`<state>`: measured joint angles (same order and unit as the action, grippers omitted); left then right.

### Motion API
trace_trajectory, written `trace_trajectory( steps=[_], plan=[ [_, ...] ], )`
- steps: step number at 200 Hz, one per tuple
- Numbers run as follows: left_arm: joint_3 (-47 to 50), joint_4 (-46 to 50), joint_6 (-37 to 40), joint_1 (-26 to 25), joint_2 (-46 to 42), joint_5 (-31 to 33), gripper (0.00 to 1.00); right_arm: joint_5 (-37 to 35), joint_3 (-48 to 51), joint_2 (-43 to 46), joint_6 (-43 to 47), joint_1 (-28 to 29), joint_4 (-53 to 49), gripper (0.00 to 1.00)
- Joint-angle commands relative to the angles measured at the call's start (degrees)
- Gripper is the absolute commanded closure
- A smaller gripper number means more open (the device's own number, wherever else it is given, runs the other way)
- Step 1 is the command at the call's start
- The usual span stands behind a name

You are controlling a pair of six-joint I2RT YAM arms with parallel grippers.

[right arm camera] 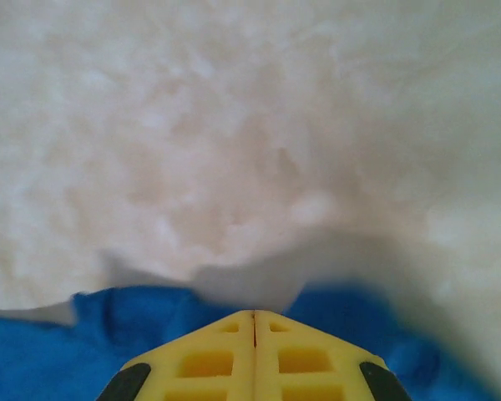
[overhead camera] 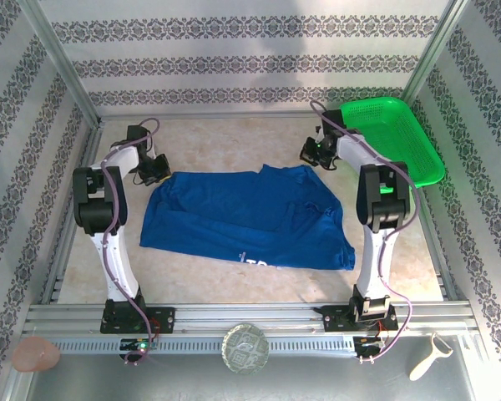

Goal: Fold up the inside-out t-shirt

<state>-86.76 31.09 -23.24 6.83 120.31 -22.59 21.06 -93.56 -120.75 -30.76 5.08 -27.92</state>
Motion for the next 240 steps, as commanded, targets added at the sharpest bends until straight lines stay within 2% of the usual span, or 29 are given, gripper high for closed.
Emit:
trace_trajectory(
  steps=[1, 32, 50, 53, 61, 66, 72, 84, 107, 155, 177, 192, 202, 227, 240],
  plan=[
    [2.75, -6.45, -2.41, -0.24, -4.59, -1.47, 1.0, 3.85, 5.35, 7.24, -4.13, -0.25, 8.56, 1.0],
    [5.12, -9.52, -3.21, 0.18, -6.3, -1.9, 1.0, 3.64, 13.29, 14.22, -6.27, -0.17, 13.34, 1.0],
    [5.47, -10.34, -3.8, 0.5, -6.24, -2.78, 1.0, 1.51, 12.64, 13.56, -4.24, 0.0, 11.59, 1.0],
    [5.56, -10.39, -3.89, 0.47, -6.23, -2.93, 1.0, 1.2, 11.76, 12.9, -3.73, 0.08, 10.59, 0.94],
    [5.71, -10.68, -4.13, 0.47, -6.12, -3.17, 1.0, 0.15, 9.55, 10.92, -2.0, 0.32, 8.09, 0.67],
    [5.73, -10.91, -4.45, 0.49, -6.06, -3.4, 1.0, -1.02, 8.14, 9.49, -0.92, 0.51, 6.71, 0.54],
    [5.82, -11.11, -4.69, 0.46, -5.92, -3.7, 1.0, -2.16, 6.45, 7.85, 0.34, 0.78, 4.8, 0.47],
    [5.65, -11.13, -5.12, 0.51, -5.72, -4.26, 1.0, -4.76, 2.81, 4.41, 2.5, 1.24, 1.42, 0.39],
    [5.36, -11.05, -5.17, 0.48, -5.63, -5.04, 1.0, -8.63, -2.82, -0.79, 5.32, 2.28, -3.56, 0.33],
    [5.55, -12.26, -6.06, 0.47, -5.97, -6.22, 1.0, -11.4, -8.22, -7.2, 7.48, 3.71, -8.41, 0.31],
    [5.56, -12.72, -6.37, 0.47, -5.77, -6.7, 1.0, -10.93, -7.67, -8.29, 7.59, 4.1, -8.31, 0.31],
    [5.62, -13.06, -6.55, 0.49, -5.53, -7.01, 1.0, -10.29, -7.22, -8.69, 7.8, 4.18, -8.09, 0.37],
    [5.74, -13.28, -6.74, 0.46, -5.43, -7.16, 1.0, -10.04, -6.92, -8.51, 7.84, 4.23, -7.76, 0.49],
    [6.0, -13.58, -6.73, 0.48, -5.0, -7.54, 1.0, -9.11, -6.35, -7.62, 7.8, 3.8, -7.59, 1.0],
    [6.08, -13.52, -6.39, 0.47, -4.83, -7.45, 1.0, -8.82, -4.98, -5.89, 7.44, 3.38, -6.57, 1.0]
  ],
)
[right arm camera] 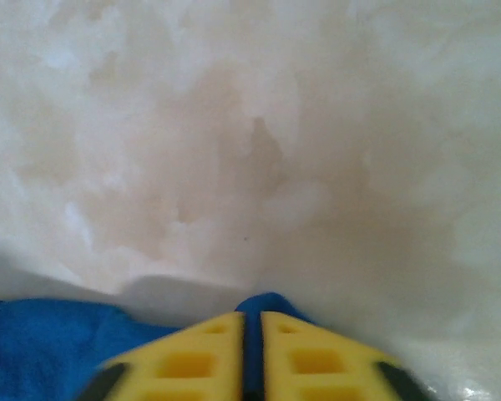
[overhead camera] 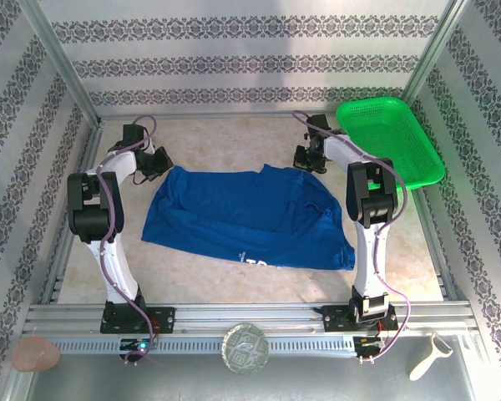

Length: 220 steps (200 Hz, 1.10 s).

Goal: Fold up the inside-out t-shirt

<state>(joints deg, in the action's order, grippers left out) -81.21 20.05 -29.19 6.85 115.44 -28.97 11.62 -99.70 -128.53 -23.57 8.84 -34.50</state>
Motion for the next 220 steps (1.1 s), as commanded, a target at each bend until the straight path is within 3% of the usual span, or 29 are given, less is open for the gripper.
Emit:
trace_trajectory(
  steps=[1, 113, 168, 220],
  plan=[
    [0.53, -2.48, -0.44, 0.45, 0.05, -1.08, 1.0, 0.7, 1.3, 2.11, 0.22, -0.43, 0.16, 1.0],
    [5.59, -7.94, -3.12, 2.81, -2.86, -2.06, 1.0, 2.45, 27.28, 31.21, -7.15, -0.25, 14.69, 1.0],
    [7.08, -12.71, -5.44, 3.58, -3.28, -3.63, 1.0, -2.3, 39.45, 43.69, -8.78, 3.79, 17.0, 1.0],
    [14.99, -25.09, -12.05, 4.62, -6.77, -6.58, 1.0, -9.11, 49.14, 52.9, -10.06, 9.02, 18.45, 1.0]
  ],
)
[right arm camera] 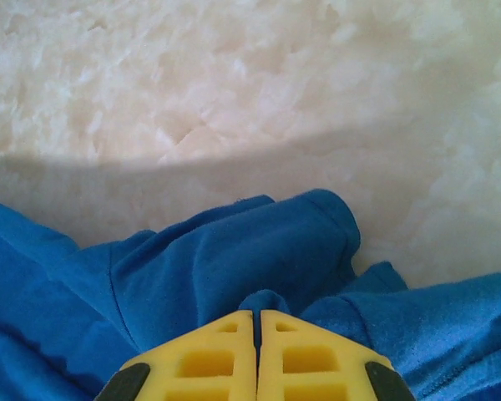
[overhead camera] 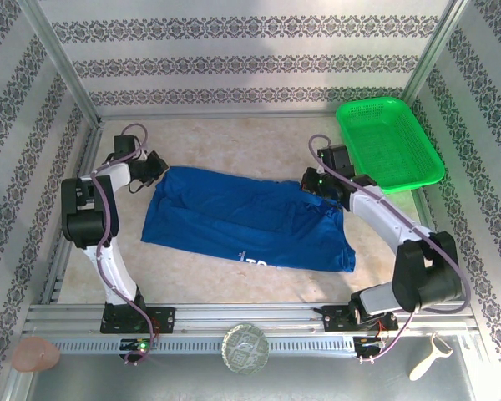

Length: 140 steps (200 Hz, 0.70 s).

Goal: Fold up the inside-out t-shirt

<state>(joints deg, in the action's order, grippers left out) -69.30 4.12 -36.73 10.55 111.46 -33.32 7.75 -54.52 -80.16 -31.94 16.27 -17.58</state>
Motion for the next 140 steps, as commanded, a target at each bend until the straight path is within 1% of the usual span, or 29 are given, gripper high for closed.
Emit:
trace_trajectory(
  steps=[1, 43, 76, 118, 136, 140],
  plan=[
    [3.27, -9.54, -4.68, 0.95, -2.85, -2.25, 1.0, -5.4, 4.15, 4.64, -1.79, 1.62, 1.6, 1.0],
    [9.81, -18.09, -9.44, 1.62, -4.65, -3.24, 1.0, -8.11, 10.72, 12.49, -4.17, 3.49, 1.87, 1.0],
    [13.03, -21.33, -11.22, 2.42, -6.09, -3.17, 1.0, -9.41, 14.02, 16.78, -5.96, 5.01, 0.91, 1.0],
    [17.44, -24.6, -12.5, 3.69, -8.94, -2.36, 1.0, -12.65, 19.48, 21.0, -9.48, 9.32, 0.53, 1.0],
    [21.44, -28.74, -14.73, 4.34, -10.8, -2.62, 1.0, -13.96, 22.52, 22.83, -11.58, 11.44, 0.29, 1.0],
    [22.64, -30.47, -15.43, 4.45, -11.28, -2.55, 0.98, -14.13, 23.29, 23.32, -12.13, 12.04, 0.2, 1.0]
  ],
)
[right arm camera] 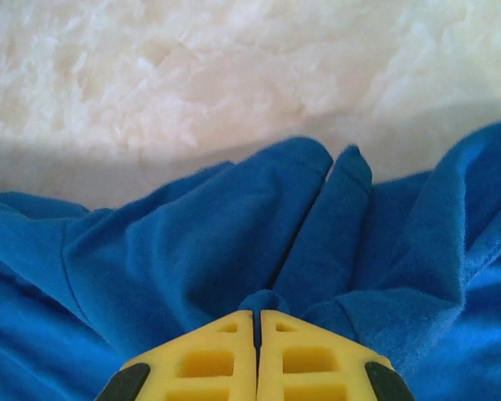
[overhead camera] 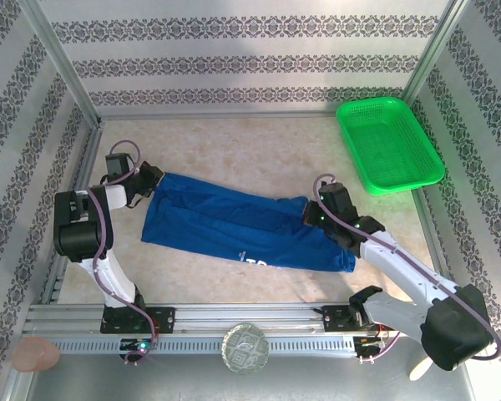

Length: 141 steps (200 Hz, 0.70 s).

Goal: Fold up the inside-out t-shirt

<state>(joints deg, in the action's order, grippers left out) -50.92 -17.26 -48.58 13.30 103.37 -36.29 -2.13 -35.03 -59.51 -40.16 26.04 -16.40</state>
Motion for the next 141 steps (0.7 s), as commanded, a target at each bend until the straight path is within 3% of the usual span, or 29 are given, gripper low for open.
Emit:
trace_trajectory(
  steps=[1, 8, 17, 22, 39, 55, 76, 98, 141],
  plan=[
    [4.51, -9.41, -3.74, 1.76, -3.36, 0.43, 0.97, -4.27, 3.98, 2.79, -4.11, 2.39, -1.03, 1.0],
    [6.6, -11.29, -4.74, 2.11, -4.43, 0.58, 0.88, -4.86, 5.27, 3.62, -5.51, 3.73, -1.72, 0.97],
    [9.39, -13.55, -6.31, 2.78, -5.91, 1.25, 0.68, -6.34, 6.97, 5.48, -7.7, 5.78, -3.27, 0.72],
    [11.02, -14.87, -7.15, 3.18, -6.71, 1.83, 0.65, -7.65, 7.82, 6.83, -8.73, 6.78, -4.42, 0.64],
    [16.12, -20.48, -10.5, 4.98, -9.32, 3.39, 0.58, -11.61, 9.5, 12.32, -10.57, 8.15, -7.41, 0.57],
    [18.21, -23.21, -12.11, 6.03, -11.72, 5.54, 0.47, -12.87, 8.72, 15.62, -9.98, 6.02, -8.89, 0.53],
    [14.5, -20.16, -11.39, 5.5, -12.41, 4.17, 0.45, -7.35, 5.1, 13.66, -6.16, -0.6, -7.55, 0.52],
    [7.67, -11.03, -8.67, 2.84, -12.56, 1.77, 0.46, -0.65, -1.16, 4.46, 0.0, -5.54, -5.07, 0.48],
    [-5.85, 15.27, 3.64, -5.3, -13.64, 4.06, 0.45, 7.7, -16.1, -15.95, 11.44, -6.35, -6.08, 0.38]
  ],
)
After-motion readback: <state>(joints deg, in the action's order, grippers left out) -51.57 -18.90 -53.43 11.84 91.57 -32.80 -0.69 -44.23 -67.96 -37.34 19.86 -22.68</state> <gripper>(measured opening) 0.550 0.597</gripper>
